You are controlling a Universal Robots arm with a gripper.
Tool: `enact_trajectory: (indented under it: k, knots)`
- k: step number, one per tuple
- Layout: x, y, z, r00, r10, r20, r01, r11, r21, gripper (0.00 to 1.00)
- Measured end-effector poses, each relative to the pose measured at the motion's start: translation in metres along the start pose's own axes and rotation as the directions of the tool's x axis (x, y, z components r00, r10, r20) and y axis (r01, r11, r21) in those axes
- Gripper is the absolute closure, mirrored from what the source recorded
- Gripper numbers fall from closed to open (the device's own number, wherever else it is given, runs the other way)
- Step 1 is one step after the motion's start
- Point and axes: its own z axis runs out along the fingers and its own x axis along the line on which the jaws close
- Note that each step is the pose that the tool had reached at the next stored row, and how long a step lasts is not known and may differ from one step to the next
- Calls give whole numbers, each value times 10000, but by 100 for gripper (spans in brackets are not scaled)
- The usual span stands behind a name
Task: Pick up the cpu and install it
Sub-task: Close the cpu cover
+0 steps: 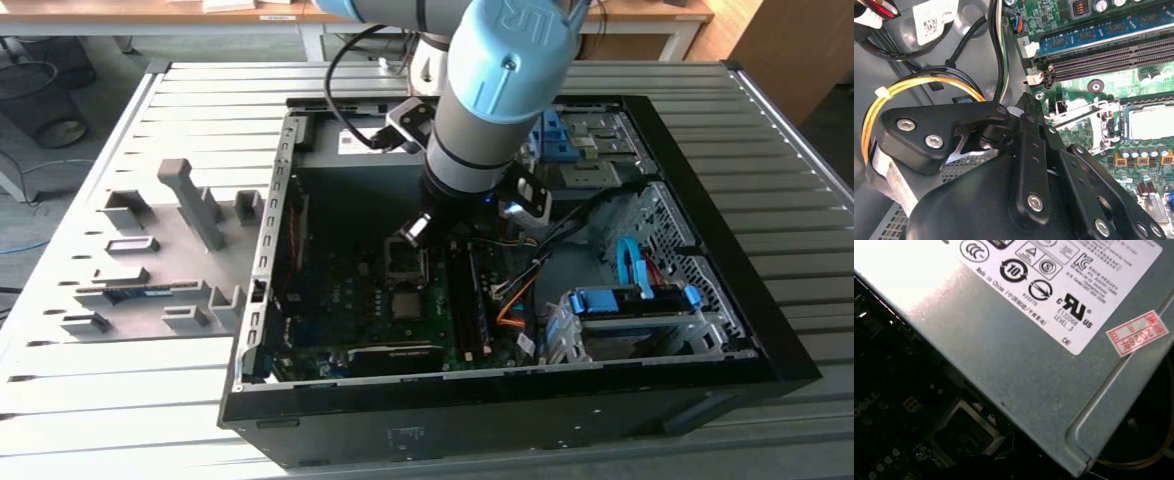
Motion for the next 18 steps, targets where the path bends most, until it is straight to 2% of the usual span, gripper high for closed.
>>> enact_trajectory:
  k: [11,18]
  knots:
    - [53,45,4,10000,-7,21,7,10000,20,90]
    - [52,66,-60,10000,-9,31,9,10000,16,90]
